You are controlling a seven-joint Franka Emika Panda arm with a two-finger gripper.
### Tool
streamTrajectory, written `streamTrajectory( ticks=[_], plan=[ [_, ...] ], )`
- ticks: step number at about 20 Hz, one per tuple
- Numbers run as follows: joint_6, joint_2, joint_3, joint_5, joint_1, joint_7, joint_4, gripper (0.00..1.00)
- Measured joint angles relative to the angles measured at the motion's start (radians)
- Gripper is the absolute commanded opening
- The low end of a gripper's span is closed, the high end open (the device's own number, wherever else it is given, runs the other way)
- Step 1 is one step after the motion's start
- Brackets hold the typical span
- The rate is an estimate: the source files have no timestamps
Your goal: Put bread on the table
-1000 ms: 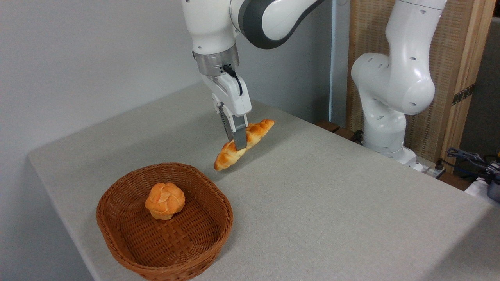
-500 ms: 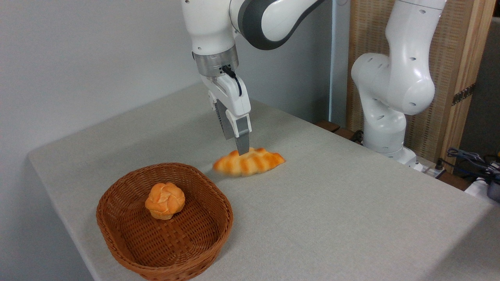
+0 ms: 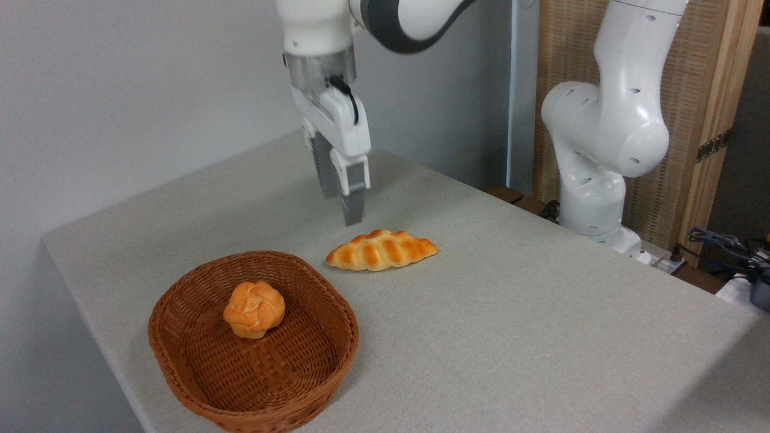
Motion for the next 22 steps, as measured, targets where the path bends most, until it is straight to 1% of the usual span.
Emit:
streamTrajectory(
  ticks=[1,4,7,9,10,13,15,17,18,21,22],
  plan=[
    [-0.016,0.001,0.017,0.000,0.000,0.000,0.037,1.00],
    [-0.129,0.025,0.067,0.000,0.001,0.000,0.166,1.00],
    [-0.189,0.089,0.079,0.003,0.003,0.000,0.280,1.00],
    [-0.230,0.144,0.080,0.037,0.008,-0.007,0.355,1.00],
    [-0.255,0.176,0.080,0.051,0.019,-0.015,0.402,1.00],
    [-0.299,0.266,0.080,0.055,0.068,-0.019,0.538,1.00],
    [-0.312,0.300,0.079,0.055,0.083,-0.019,0.582,1.00],
    [-0.315,0.313,0.079,0.055,0.086,-0.019,0.596,1.00],
    [-0.315,0.313,0.072,0.055,0.096,-0.019,0.597,1.00],
    [-0.316,0.311,0.011,0.055,0.175,-0.019,0.599,1.00],
    [-0.316,0.311,-0.002,0.055,0.190,-0.019,0.599,1.00]
  ],
)
